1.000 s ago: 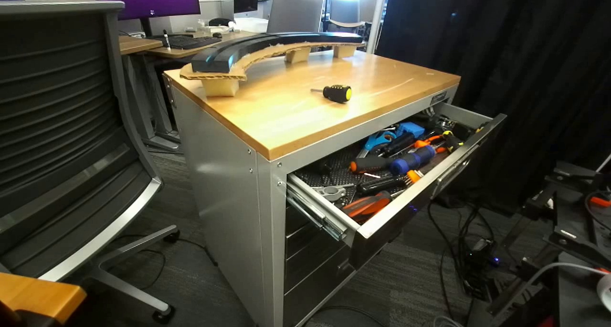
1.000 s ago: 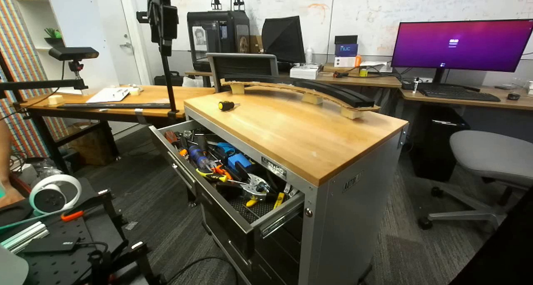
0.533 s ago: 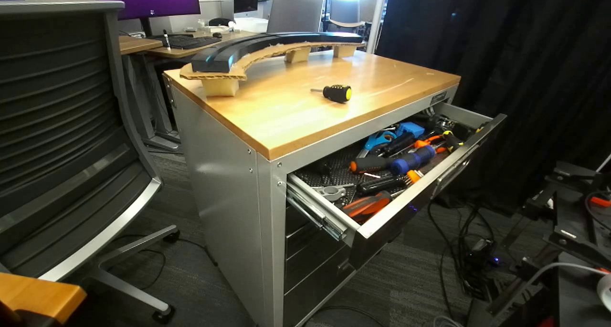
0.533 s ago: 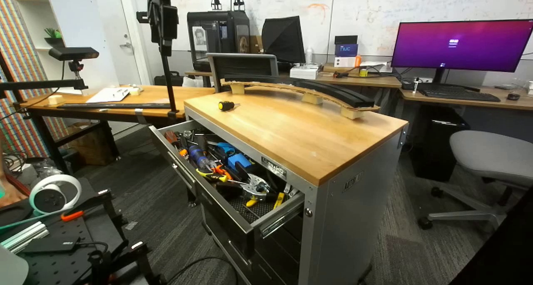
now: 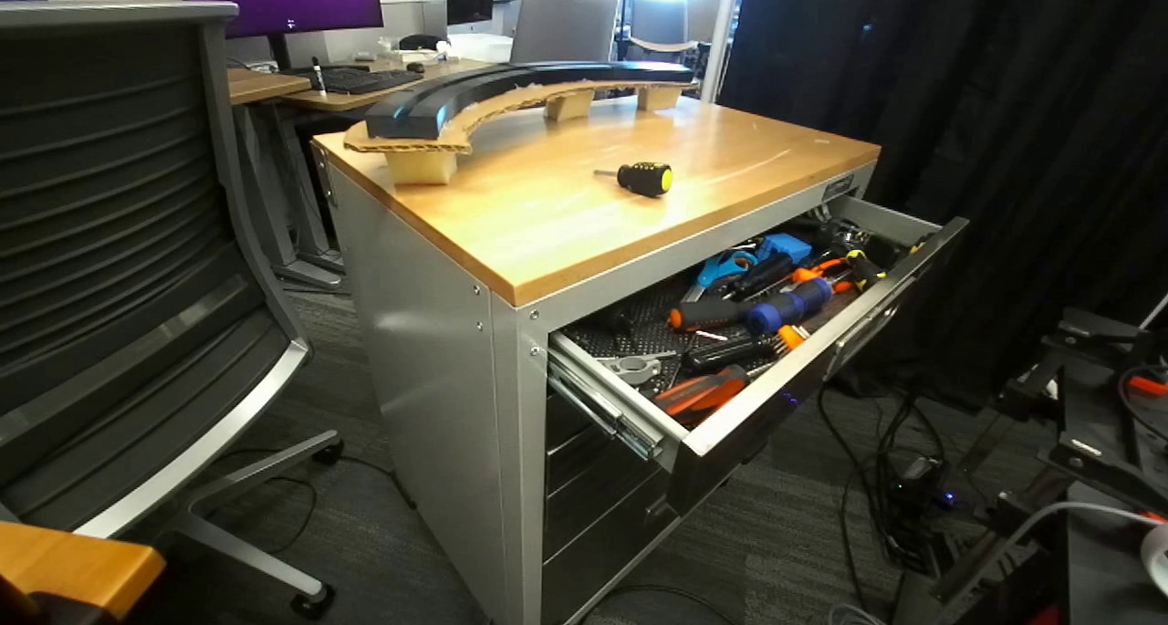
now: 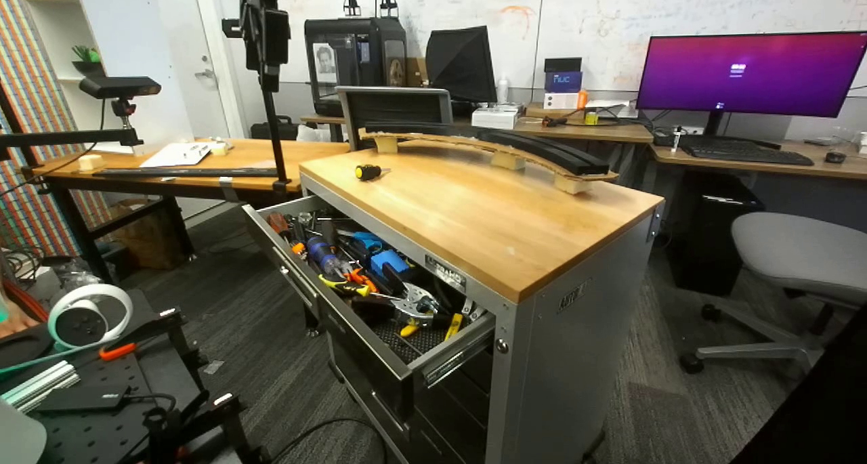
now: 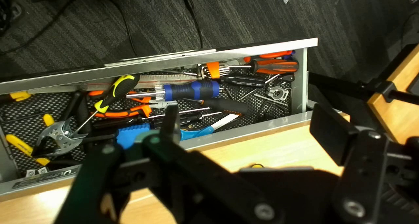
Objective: Put the screwdriver in the drawer and then close the drawer
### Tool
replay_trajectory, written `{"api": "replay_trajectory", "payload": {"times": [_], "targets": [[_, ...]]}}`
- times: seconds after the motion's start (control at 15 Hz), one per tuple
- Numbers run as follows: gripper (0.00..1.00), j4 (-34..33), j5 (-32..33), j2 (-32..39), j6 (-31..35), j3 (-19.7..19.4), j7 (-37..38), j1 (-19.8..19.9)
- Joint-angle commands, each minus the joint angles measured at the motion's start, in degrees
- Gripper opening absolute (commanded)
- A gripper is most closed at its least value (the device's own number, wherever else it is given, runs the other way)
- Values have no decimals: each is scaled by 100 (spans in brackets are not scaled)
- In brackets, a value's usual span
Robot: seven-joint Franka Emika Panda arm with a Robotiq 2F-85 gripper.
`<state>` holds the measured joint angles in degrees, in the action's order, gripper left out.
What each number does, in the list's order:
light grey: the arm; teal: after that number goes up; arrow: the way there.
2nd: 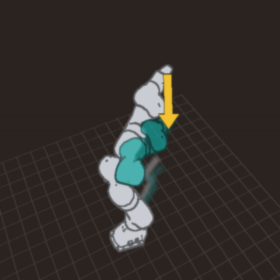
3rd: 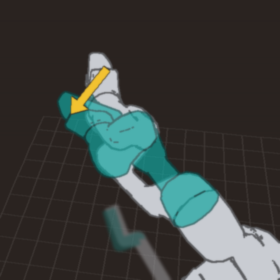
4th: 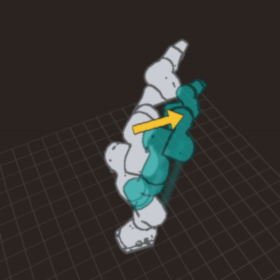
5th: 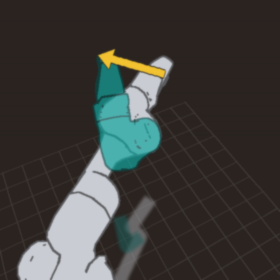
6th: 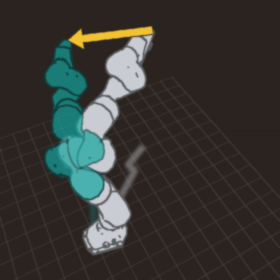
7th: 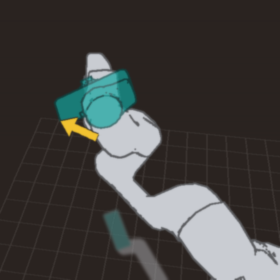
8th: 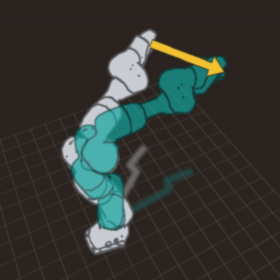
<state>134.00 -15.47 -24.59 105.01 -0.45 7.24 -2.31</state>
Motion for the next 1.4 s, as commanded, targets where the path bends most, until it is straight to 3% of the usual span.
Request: {"api": "replay_trajectory", "payload": {"times": [0.0,0.2,0.33,0.67,0.87,1.13,1.33], "targets": [[100,-109,-170,388,184,257,-137,-162],[100,-296,-370,911,367,648,-245,-520],[100,-421,-269,1322,830,1017,-64,-730],[100,-850,959,2518,2648,1638,872,-928],[100,-1323,2223,3262,3331,1530,1701,-976],[100,-2049,3570,4068,3507,949,2603,-1205],[100,-2521,4079,4553,3537,503,3059,-1416]]}}
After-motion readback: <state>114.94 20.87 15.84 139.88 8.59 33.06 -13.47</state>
